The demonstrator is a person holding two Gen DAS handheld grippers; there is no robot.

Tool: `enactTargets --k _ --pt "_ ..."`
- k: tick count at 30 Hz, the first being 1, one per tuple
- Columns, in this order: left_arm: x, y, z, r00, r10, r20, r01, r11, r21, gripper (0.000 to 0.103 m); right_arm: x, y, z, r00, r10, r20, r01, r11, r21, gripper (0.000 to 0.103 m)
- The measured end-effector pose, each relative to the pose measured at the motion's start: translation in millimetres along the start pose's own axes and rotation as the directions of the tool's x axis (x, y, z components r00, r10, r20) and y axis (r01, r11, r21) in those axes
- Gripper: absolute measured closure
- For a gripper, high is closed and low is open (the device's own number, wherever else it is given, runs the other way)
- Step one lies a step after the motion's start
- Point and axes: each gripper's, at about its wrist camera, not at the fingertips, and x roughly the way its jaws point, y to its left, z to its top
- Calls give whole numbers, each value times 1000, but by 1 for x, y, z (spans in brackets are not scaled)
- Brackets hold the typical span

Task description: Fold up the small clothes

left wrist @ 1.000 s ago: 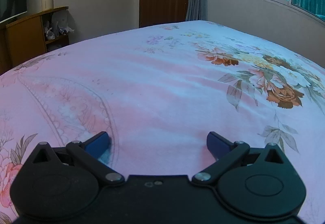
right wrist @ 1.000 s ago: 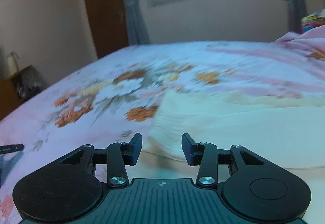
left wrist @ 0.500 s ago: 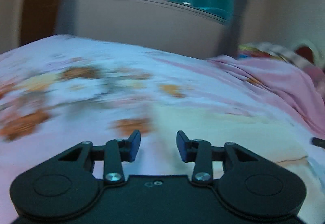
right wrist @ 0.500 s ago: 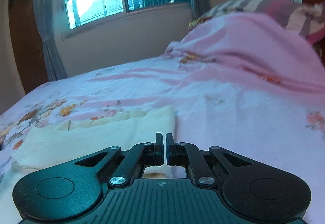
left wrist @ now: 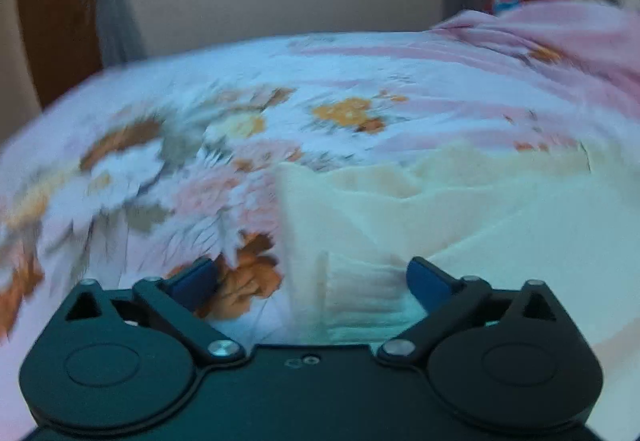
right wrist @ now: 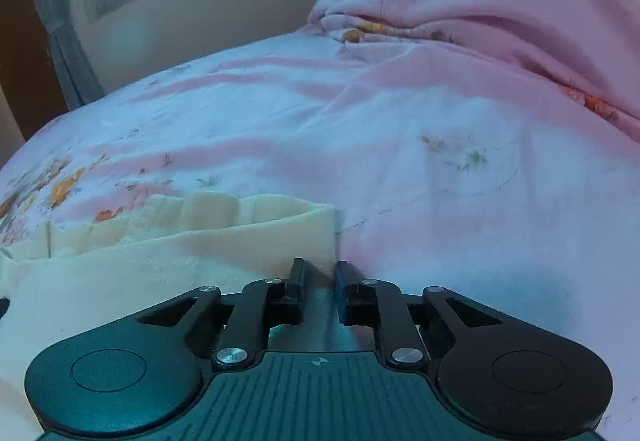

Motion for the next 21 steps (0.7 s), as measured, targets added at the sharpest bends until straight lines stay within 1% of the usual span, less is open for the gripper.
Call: enactTargets --k 1,2,3,4,5,6,7,8,9,10,12,14,15,16,18,20,21 --pt "-8 5 -1 1000 9 -4 -9 1000 -28 2 -6 1 -1 1000 -7 0 7 1000 -8 81" --pt "-19 9 -6 1000 13 6 -13 999 -33 3 -17 2 -4 1000 -26 3 26 1000 -16 68" --pt "-30 12 -14 1000 8 9 -7 1000 -12 3 -34 4 -10 999 -47 15 47 998 -42 58" --pt "-41 14 -26 1000 7 -2 -7 1000 26 3 -45 7 -17 999 -39 27 41 996 -77 34" --pt "-50 15 -35 1000 5 4 -5 999 44 2 -57 10 -29 1000 -27 14 29 993 -118 22" --pt "-62 20 -47 1000 -2 17 1 999 46 2 -64 11 -44 999 -26 -47 19 988 -150 22" --pt "-72 24 -56 1000 -5 2 5 999 38 1 -71 11 -56 997 -29 -66 18 986 -168 22" --pt "-79 26 -68 1000 5 -29 -4 999 39 1 -85 10 -69 998 -33 -60 21 981 -191 22" --pt "-91 28 -80 1000 3 -13 -3 999 33 1 -98 9 -82 997 -48 -56 36 978 -206 22" --pt "-102 30 -89 1000 3 -13 -2 1000 26 1 -111 6 -93 997 -55 -61 43 982 -183 22" --pt "-120 32 -104 999 -9 -31 10 1000 12 1 -133 1 -111 997 -40 -73 30 991 -131 23" --pt "-138 34 -116 999 -18 -33 18 1000 16 2 -157 3 -132 996 -57 -68 48 990 -131 23" --pt "-148 37 -121 999 -32 -33 32 999 -1 2 -166 4 -140 996 -65 -67 56 991 -124 23" --pt "-153 38 -126 996 -51 -67 52 999 4 2 -177 3 -147 996 -64 -68 56 993 -102 23" --pt "-178 39 -143 995 -72 -68 76 996 51 2 -209 2 -162 997 -46 -61 42 997 -60 23" --pt "-202 49 -160 987 -134 -88 138 990 41 5 -240 -2 -173 998 -8 -59 7 1000 -22 23" --pt "-215 56 -168 979 -177 -97 181 983 29 6 -257 -5 -182 998 28 -56 -28 1000 0 24"
